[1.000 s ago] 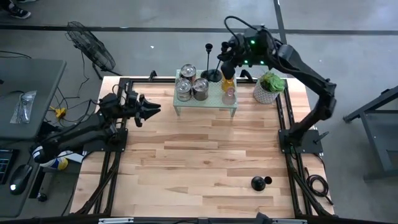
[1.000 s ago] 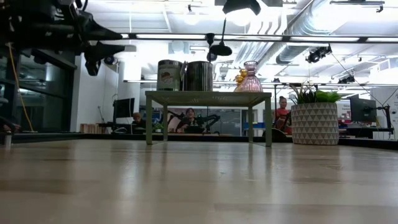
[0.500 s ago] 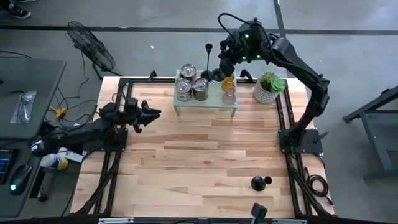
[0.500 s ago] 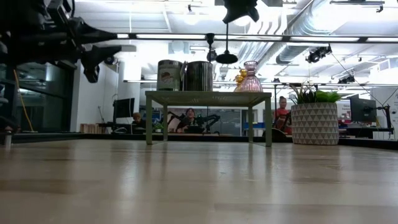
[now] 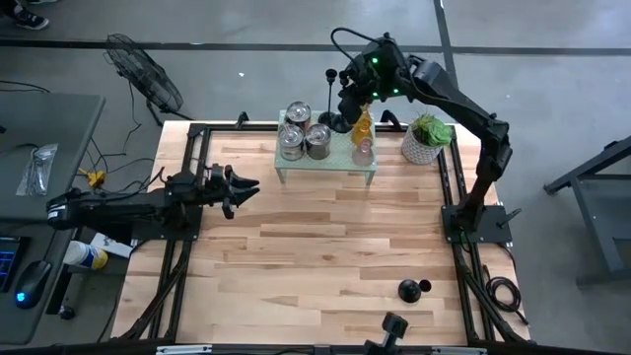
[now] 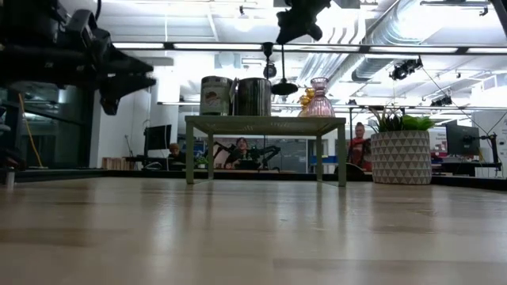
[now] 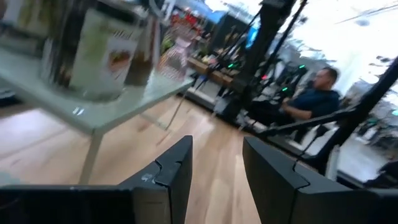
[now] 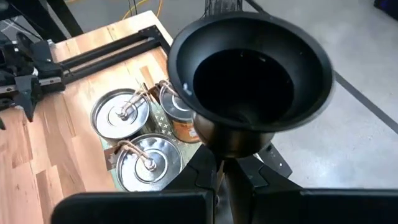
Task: Pick & Place candle stick holders
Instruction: Put the top black candle holder on the shelf
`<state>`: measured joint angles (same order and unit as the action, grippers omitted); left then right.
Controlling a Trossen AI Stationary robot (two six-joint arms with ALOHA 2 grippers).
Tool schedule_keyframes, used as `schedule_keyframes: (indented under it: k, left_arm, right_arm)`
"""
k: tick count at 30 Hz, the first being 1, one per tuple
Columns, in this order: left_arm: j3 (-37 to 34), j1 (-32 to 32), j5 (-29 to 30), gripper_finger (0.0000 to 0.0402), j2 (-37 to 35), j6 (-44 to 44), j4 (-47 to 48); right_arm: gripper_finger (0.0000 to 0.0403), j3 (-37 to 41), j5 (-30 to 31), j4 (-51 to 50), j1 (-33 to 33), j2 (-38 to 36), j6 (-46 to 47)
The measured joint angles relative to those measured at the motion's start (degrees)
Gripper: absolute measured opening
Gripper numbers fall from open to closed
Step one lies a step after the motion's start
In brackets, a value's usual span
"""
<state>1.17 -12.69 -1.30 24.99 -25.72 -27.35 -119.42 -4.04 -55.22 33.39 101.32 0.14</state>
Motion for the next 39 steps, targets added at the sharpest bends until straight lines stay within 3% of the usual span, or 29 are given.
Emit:
schedule_keyframes:
  k: [6, 18, 22, 27, 30, 39]
  left_arm:
    - [0.0, 0.4, -1.1, 0.0138, 0.0, -0.5, 4.7]
    - [0.0, 0.4, -1.1, 0.0138, 0.0, -0.4, 4.4]
    - [0.0, 0.4, -2.5, 0.0138, 0.0, 7.0, 2.7]
    - [0.0, 0.4, -12.9, 0.0138, 0.0, 21.8, -2.1]
    - [0.0, 0.4, -17.3, 0.0138, 0.0, 24.0, -2.2]
    - [0.0, 0.4, -13.6, 0.0138, 0.0, 22.5, -1.1]
  right_arm:
    - [0.0004, 0.0, 1.1, 0.0, 0.0, 1.2, -0.2]
    - [0.0004, 0.0, 2.7, 0.3, -0.4, 2.0, -0.3]
    - [0.0004, 0.1, 2.6, 0.4, -0.6, 2.0, -0.3]
    - [0.0004, 1.8, 3.1, 1.1, -0.9, 2.0, -0.1]
    - [0.0004, 3.4, 3.0, 2.3, -1.0, 2.0, 0.2]
    - [0.0004, 4.1, 4.6, 3.6, -1.2, 2.0, 0.2]
